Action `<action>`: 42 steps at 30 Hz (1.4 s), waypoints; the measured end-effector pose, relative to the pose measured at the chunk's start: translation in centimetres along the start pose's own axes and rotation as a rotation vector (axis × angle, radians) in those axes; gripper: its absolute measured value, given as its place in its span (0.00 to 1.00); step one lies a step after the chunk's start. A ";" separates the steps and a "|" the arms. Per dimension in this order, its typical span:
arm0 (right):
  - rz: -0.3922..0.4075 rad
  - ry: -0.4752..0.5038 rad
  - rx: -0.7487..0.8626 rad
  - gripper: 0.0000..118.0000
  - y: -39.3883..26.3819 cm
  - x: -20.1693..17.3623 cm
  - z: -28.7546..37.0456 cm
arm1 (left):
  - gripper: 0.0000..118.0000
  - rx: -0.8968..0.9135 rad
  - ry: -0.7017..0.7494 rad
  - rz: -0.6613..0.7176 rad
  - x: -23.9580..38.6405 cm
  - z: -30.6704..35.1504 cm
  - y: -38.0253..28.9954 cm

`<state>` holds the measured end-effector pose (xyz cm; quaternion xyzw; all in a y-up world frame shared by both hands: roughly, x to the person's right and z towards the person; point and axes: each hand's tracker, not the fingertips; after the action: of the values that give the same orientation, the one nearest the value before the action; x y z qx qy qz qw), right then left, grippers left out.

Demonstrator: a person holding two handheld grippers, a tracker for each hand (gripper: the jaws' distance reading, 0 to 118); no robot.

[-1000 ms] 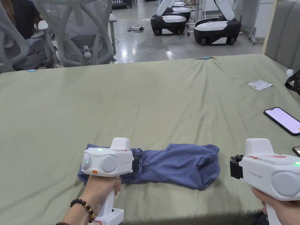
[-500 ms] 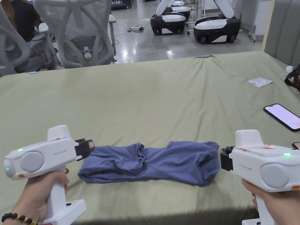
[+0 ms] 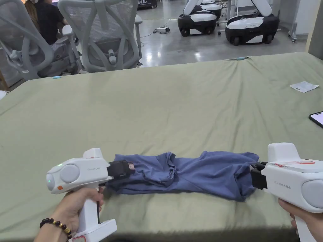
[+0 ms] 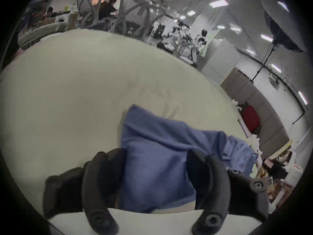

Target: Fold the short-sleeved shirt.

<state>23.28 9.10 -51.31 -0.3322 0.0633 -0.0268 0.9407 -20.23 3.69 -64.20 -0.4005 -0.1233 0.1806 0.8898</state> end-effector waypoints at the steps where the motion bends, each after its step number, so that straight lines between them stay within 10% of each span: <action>1: 0.000 -0.008 0.003 0.00 0.1 0.1 0.0 | 0.49 -0.021 0.028 -0.012 0.3 -0.7 -0.2; 2: -0.002 -0.015 0.006 0.00 0.1 0.1 0.1 | 0.26 0.017 0.065 -0.049 0.5 -0.8 -0.4; 4: -0.003 -0.022 0.008 0.00 0.2 0.2 0.1 | 0.13 0.032 0.089 -0.054 0.8 -0.7 -0.2; 12: 0.002 -0.068 0.024 0.00 0.2 0.4 0.6 | 0.12 0.107 0.055 -0.015 -1.4 2.4 1.1; 19: -0.013 -0.069 0.030 0.00 0.0 1.0 0.8 | 0.12 0.193 0.562 -0.172 -4.5 8.0 2.0; 33: -0.014 -0.012 0.040 0.00 -0.4 0.2 0.8 | 0.12 0.170 -0.009 -0.383 14.7 7.3 -0.8; 42: -0.041 -0.086 0.068 0.00 -0.8 3.1 3.1 | 0.17 -0.025 0.038 -0.447 16.1 -4.3 -4.4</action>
<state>26.72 10.09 -48.74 -0.3023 0.0151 -0.0337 0.9525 -3.09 4.89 -62.49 -0.3776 -0.1942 -0.0303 0.9049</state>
